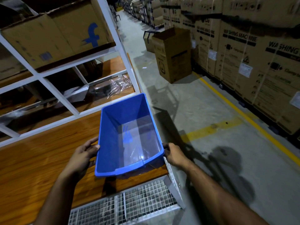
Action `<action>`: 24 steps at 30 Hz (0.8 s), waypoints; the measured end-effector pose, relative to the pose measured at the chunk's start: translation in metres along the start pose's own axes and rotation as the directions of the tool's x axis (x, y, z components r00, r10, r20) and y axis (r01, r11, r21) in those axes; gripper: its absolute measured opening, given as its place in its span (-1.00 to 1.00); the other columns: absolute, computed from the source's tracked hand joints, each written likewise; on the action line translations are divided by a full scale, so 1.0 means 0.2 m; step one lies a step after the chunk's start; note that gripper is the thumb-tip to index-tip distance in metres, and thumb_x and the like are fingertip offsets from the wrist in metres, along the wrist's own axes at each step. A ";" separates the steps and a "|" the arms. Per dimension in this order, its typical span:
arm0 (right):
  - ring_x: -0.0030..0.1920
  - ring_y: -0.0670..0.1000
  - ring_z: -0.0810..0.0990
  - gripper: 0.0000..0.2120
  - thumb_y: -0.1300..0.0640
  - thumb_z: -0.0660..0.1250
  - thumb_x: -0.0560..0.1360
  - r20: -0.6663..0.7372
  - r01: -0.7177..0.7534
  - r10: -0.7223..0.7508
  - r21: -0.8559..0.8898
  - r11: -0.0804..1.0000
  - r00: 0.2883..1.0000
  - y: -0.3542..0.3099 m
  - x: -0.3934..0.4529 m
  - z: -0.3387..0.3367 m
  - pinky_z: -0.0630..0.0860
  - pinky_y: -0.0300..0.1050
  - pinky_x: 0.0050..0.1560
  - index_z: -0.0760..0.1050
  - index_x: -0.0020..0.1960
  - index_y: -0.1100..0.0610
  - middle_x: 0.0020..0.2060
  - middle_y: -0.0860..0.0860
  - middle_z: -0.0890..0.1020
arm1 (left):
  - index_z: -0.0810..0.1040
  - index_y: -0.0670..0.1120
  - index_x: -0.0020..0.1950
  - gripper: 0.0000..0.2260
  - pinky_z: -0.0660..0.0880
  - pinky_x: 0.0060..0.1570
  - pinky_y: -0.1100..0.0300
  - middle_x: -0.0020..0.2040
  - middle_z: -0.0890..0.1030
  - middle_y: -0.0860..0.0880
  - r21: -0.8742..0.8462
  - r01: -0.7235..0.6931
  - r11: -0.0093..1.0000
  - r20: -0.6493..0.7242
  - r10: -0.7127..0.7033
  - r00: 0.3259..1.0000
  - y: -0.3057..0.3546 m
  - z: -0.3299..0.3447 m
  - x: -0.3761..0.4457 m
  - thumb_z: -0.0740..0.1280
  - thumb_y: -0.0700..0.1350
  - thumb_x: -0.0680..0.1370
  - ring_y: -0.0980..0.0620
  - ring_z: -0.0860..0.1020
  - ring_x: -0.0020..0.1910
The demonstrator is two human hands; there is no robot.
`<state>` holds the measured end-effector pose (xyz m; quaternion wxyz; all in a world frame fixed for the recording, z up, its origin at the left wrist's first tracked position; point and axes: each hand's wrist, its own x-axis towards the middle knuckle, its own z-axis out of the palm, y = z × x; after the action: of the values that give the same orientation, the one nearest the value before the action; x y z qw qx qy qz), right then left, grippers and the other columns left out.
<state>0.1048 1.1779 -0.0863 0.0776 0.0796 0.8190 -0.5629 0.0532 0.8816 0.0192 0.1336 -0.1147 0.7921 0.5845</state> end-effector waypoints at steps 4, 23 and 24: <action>0.12 -0.06 0.54 -0.72 0.34 0.17 0.59 0.005 -0.017 0.017 0.020 1.000 1.000 0.01 0.00 0.00 0.47 -0.26 0.08 0.50 0.26 0.23 0.17 0.08 0.61 | 0.42 0.13 0.43 -0.62 0.56 -0.09 -0.01 0.22 0.60 -0.01 -0.001 0.004 1.000 -0.002 -0.004 1.000 0.00 0.00 0.00 0.21 -0.17 0.64 0.03 0.57 0.16; 0.01 -0.06 0.61 -0.68 0.11 0.25 0.57 -0.227 0.130 -0.119 0.033 0.991 0.967 -0.18 0.05 -0.21 0.50 -0.16 0.04 0.53 0.30 0.02 0.04 -0.02 0.66 | 0.43 0.02 0.41 -0.68 0.54 -0.15 0.05 0.08 0.62 -0.09 0.060 -0.069 0.996 -0.086 0.074 0.994 0.00 -0.04 -0.05 0.19 -0.15 0.65 -0.07 0.60 0.00; 0.02 -0.04 0.61 -0.69 0.11 0.26 0.57 -0.275 0.172 -0.165 0.003 0.985 0.947 -0.24 0.03 -0.24 0.51 -0.15 0.07 0.54 0.30 0.03 0.06 0.00 0.66 | 0.42 0.01 0.42 -0.67 0.54 -0.15 0.06 0.08 0.62 -0.09 0.059 -0.080 0.995 -0.095 0.085 0.992 -0.01 -0.03 -0.05 0.19 -0.14 0.65 -0.07 0.60 0.00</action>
<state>0.0874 1.2057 -0.0275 -0.0860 0.0875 0.8179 -0.5622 0.0631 0.8752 0.0235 0.0735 -0.1065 0.8175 0.5613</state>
